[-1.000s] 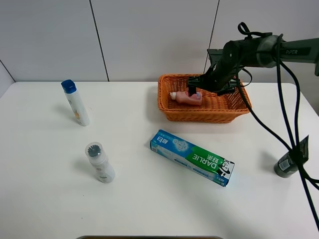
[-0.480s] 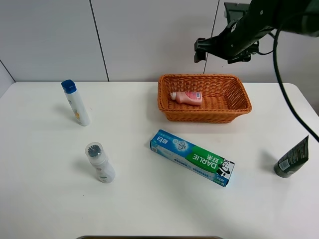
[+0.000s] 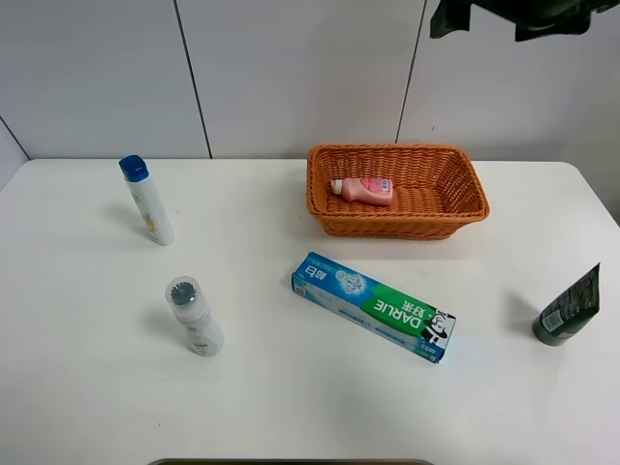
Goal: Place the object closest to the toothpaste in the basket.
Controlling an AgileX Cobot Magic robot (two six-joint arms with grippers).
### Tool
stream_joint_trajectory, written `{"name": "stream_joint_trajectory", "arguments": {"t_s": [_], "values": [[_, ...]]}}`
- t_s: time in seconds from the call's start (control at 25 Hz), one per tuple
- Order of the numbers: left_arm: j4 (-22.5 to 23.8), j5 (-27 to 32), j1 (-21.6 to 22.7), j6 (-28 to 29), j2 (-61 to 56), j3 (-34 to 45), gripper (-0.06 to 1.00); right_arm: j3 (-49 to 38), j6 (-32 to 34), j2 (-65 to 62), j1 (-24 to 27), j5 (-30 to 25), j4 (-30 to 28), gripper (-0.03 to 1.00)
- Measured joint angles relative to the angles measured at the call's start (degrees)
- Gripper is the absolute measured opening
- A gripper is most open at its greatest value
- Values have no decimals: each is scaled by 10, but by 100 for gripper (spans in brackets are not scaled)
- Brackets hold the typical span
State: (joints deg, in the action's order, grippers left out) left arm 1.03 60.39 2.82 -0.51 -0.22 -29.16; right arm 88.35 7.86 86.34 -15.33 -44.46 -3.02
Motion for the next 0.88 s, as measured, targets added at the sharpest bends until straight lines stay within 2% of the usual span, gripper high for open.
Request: {"name": "stream_joint_trajectory", "arguments": {"t_s": [0.52, 0.88], "values": [[0, 0, 0, 0, 0, 0, 94, 0, -35, -200, 0, -175, -13, 99], [0, 0, 0, 0, 0, 0, 94, 1, -52, -342, 0, -193, -13, 99]]}}
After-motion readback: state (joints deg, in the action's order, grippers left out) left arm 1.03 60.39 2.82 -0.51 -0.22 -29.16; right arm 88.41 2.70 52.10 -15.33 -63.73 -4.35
